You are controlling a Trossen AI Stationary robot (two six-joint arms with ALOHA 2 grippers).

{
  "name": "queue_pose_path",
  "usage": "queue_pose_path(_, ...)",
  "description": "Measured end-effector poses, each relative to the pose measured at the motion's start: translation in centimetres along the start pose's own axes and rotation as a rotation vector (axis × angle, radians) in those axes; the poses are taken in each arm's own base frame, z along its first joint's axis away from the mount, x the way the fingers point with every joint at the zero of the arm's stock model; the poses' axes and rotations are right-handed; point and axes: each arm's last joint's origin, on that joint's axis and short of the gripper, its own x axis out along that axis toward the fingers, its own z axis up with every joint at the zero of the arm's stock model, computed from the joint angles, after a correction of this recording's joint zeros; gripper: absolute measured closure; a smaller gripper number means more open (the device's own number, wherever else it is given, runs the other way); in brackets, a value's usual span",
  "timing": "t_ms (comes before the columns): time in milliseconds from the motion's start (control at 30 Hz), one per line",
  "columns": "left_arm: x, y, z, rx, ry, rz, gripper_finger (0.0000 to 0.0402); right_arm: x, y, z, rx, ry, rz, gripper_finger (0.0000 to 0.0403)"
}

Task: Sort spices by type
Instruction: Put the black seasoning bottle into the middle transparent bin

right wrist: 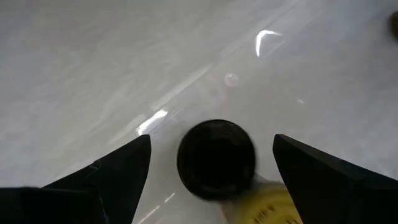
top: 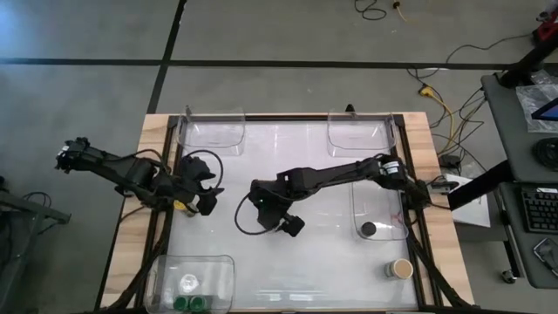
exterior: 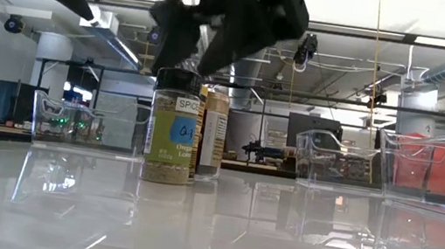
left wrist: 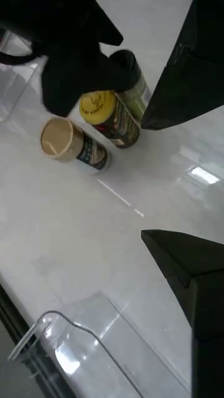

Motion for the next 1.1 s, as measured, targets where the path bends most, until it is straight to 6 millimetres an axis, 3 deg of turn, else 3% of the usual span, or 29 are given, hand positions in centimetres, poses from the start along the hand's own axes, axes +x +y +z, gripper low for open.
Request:
queue_pose_path(100, 0.0, 0.1, 0.0, 0.003, 0.003, 0.005, 0.0141, 0.9, -0.1, -0.3, 0.001, 0.015, 0.014, 0.0083)
queue_pose_path(433, 0.0, 0.1, 0.0, 0.004, -0.003, 0.017, 0.0141, 1.0, -0.1, -0.7, -0.012, 0.015, 0.036, 0.0113)
queue_pose_path(800, 0.0, 0.1, 0.0, -0.008, -0.013, 0.028, 0.0141, 1.3, -0.2, -1.1, -0.018, 0.030, 0.043, 0.0179)
queue_pose_path(1100, 0.0, 0.2, 0.1, -0.026, -0.035, 0.044, 0.0141, 1.1, -0.5, -0.1, 0.077, -0.019, -0.008, 0.0202)
